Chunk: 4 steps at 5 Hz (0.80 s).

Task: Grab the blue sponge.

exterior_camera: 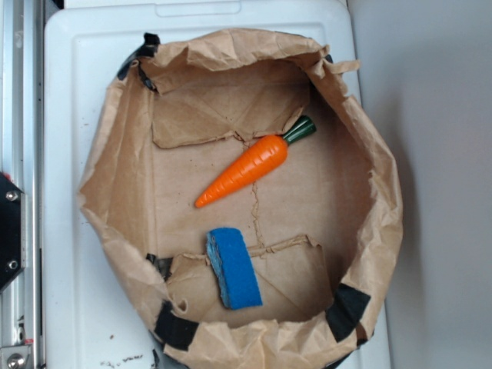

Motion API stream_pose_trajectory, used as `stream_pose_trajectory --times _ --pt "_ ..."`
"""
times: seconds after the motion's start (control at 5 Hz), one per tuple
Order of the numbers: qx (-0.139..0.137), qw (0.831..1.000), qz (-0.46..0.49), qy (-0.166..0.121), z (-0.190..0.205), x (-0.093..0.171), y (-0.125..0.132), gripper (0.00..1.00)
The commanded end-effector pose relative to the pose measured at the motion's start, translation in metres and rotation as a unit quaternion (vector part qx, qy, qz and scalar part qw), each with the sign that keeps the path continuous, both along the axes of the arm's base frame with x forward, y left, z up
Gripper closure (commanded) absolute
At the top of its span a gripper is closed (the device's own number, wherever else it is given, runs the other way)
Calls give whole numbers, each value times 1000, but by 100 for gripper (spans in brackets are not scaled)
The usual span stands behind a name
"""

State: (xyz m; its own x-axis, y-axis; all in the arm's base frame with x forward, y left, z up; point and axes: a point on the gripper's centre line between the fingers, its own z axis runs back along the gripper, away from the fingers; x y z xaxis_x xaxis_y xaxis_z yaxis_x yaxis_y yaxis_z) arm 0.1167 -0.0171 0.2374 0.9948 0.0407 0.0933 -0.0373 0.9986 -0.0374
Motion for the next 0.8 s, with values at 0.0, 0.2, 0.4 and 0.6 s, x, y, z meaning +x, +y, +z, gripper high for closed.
stream_pose_trajectory --times 0.0,0.2,0.4,0.6 --pt "0 1000 0 0 0 0 0 0" --pt "-2 1000 -2 10 -6 50 -10 0" --pt "14 1000 20 8 -20 100 -13 0" --pt "16 1000 -22 -13 -28 150 -11 0"
